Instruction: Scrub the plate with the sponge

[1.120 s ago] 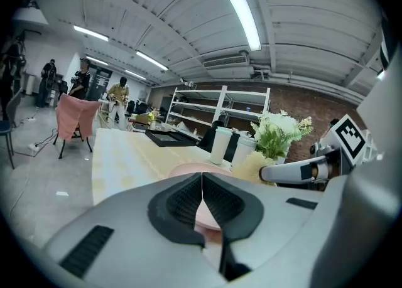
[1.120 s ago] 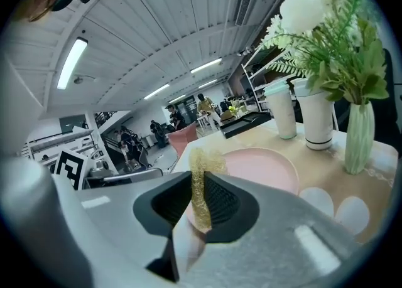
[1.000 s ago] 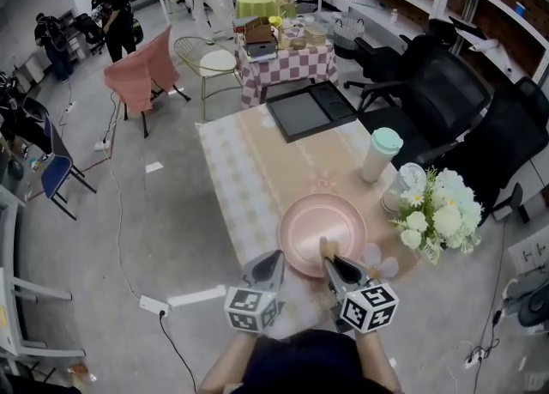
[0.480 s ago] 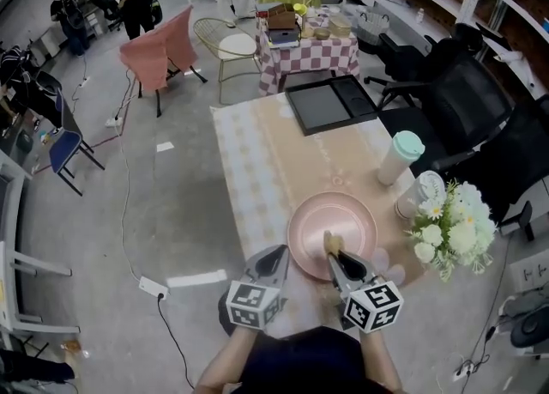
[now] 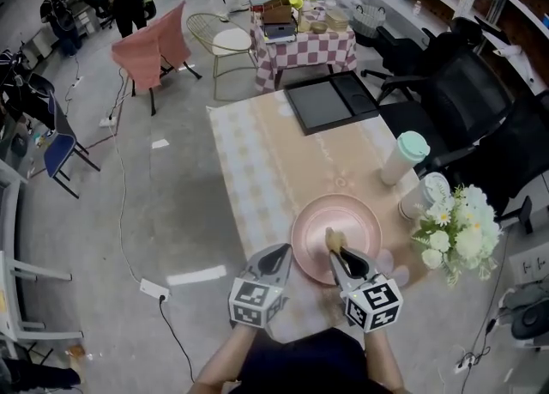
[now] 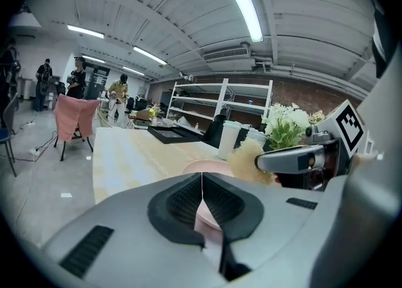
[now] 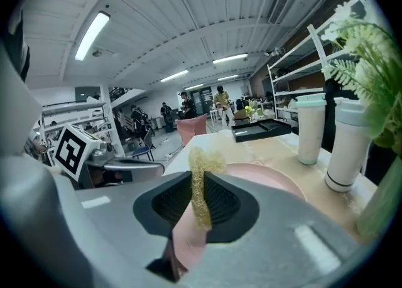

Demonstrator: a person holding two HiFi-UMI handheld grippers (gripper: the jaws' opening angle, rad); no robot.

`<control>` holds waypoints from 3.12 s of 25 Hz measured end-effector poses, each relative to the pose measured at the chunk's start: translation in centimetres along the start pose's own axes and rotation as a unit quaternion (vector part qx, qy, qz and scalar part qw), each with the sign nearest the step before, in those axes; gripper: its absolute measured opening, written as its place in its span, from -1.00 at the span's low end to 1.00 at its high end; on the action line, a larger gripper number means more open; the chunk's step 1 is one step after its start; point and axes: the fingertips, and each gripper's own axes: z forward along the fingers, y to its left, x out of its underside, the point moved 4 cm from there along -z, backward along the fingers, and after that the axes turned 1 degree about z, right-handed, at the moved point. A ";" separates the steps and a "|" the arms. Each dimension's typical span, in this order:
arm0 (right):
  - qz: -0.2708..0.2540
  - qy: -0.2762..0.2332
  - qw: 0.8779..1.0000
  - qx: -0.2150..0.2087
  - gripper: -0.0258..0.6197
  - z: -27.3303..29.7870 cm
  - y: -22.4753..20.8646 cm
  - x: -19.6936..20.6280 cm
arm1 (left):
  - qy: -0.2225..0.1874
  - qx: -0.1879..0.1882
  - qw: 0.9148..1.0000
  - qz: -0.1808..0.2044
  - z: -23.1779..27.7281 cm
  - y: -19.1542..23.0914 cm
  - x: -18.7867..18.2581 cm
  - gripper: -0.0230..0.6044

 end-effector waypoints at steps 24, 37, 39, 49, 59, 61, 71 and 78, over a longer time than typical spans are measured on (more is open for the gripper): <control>-0.117 0.072 0.989 -0.054 -0.73 4.8 -1.7 -0.8 | 0.038 0.003 0.999 0.004 1.3 0.1 1.5 -0.89; -0.166 0.077 0.981 -0.066 -0.73 8.4 -2.8 -1.3 | 0.036 0.001 0.999 0.010 1.3 0.6 1.4 -0.89; -0.166 0.080 0.981 -0.065 -0.73 8.9 -3.0 -1.2 | 0.036 -0.002 0.999 0.010 1.3 0.9 1.3 -0.89; -0.177 0.098 0.978 -0.058 -0.73 10.9 -3.2 0.1 | 0.052 -0.011 0.999 0.010 0.8 2.1 1.8 -0.89; -0.138 0.109 0.984 -0.039 -0.73 12.4 -4.6 0.9 | 0.051 -0.010 0.999 0.009 0.7 2.2 2.1 -0.89; -0.134 0.110 0.984 -0.040 -0.74 12.7 -4.7 1.0 | 0.050 -0.010 0.999 0.008 0.7 2.3 2.3 -0.89; -0.148 0.135 0.978 -0.052 -0.74 13.6 -4.5 1.6 | 0.051 -0.010 0.999 0.006 0.5 2.2 2.6 -0.89; -0.162 0.145 0.974 -0.071 -0.74 13.7 -4.1 1.9 | 0.054 -0.004 0.999 0.006 0.6 1.8 2.7 -0.89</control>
